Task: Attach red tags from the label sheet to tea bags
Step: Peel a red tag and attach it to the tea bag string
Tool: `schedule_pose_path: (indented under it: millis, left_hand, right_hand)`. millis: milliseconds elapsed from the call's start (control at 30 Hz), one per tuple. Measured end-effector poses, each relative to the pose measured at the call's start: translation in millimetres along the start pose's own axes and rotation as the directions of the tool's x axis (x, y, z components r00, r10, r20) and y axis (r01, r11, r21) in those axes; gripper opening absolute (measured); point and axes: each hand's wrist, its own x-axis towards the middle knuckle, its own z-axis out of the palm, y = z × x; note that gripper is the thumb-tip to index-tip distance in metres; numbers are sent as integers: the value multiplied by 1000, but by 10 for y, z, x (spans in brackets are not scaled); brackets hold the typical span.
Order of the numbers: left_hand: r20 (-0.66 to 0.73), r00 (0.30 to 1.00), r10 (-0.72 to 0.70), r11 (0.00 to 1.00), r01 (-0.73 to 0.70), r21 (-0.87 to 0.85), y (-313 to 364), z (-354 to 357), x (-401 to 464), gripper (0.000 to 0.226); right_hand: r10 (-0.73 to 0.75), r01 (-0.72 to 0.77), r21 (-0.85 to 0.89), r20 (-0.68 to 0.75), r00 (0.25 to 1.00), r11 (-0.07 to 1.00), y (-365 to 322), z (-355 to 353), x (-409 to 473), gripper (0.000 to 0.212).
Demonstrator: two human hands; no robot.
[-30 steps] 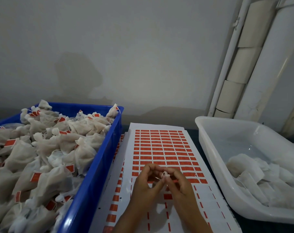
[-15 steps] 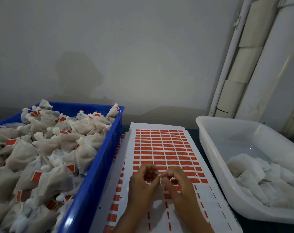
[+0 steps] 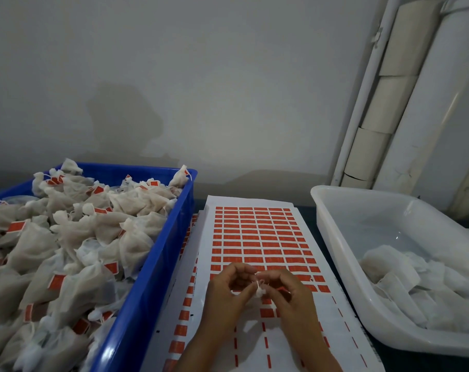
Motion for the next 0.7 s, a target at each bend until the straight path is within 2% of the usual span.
schedule_pose_path:
  millis: [133,433,533,700]
  left_hand:
    - [38,999,-22,999,24,-32,-5,4,-1,20]
    - [64,998,-14,999,16,-45,0,7,-1,15]
    - [108,994,16,1000,-14,-19,0,9,-8,8]
    - [154,987,39,998,-44,33,-7,13,-7,10]
  right_hand:
    - [-6,5,-35,-36,999,999,4,-22,2,26]
    - [83,-78,54,-100,992,996,22,-1,7,22]
    - [102,-94,74,-116,988,993,25,26,6,22]
    - [116,-105,87,-132,984,991,48,28,13,21]
